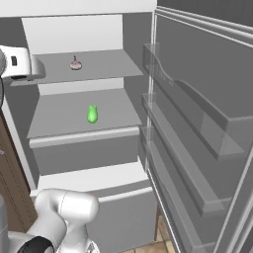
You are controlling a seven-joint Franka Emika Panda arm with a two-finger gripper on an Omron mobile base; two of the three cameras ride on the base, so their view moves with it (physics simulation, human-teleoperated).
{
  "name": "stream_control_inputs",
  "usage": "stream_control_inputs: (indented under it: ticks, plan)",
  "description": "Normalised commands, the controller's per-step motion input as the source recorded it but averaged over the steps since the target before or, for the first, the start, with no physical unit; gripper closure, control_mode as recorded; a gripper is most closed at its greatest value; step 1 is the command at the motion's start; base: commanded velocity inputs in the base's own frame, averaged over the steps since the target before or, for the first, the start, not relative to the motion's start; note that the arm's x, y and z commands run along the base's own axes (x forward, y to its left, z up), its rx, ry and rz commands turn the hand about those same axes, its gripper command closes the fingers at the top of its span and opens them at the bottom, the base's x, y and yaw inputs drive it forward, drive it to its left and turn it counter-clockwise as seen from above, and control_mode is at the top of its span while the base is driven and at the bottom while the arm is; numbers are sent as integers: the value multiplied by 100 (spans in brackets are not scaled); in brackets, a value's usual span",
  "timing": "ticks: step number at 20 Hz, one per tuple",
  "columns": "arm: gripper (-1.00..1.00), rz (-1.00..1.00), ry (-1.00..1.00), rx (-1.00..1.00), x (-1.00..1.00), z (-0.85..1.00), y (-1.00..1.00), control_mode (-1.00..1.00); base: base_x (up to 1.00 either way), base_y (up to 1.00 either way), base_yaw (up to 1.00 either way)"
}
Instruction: Retrieve the bottle and the shaker from the cabinet and place them next to the mixing bowl on the counter. Then add garlic from the fridge to the mixing bowl.
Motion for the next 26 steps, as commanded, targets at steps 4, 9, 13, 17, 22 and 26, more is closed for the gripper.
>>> stream_control_inputs:
  ticks: [4, 9, 13, 17, 22, 26]
  plan:
    - [-100, 0, 1, 0, 0, -3, 0, -100, 0, 0, 0]
    - [-100, 0, 7, 0, 0, -13, 0, -100, 0, 0, 0]
    - [-100, 0, 9, 0, 0, 0, 4, -100, 0, 0, 0]
    - [-100, 0, 8, 0, 4, 0, 6, -100, 0, 0, 0]
    - [-100, 0, 8, 0, 18, 1, 2, -100, 0, 0, 0]
    - [-100, 0, 4, 0, 33, 0, 1, -100, 0, 0, 0]
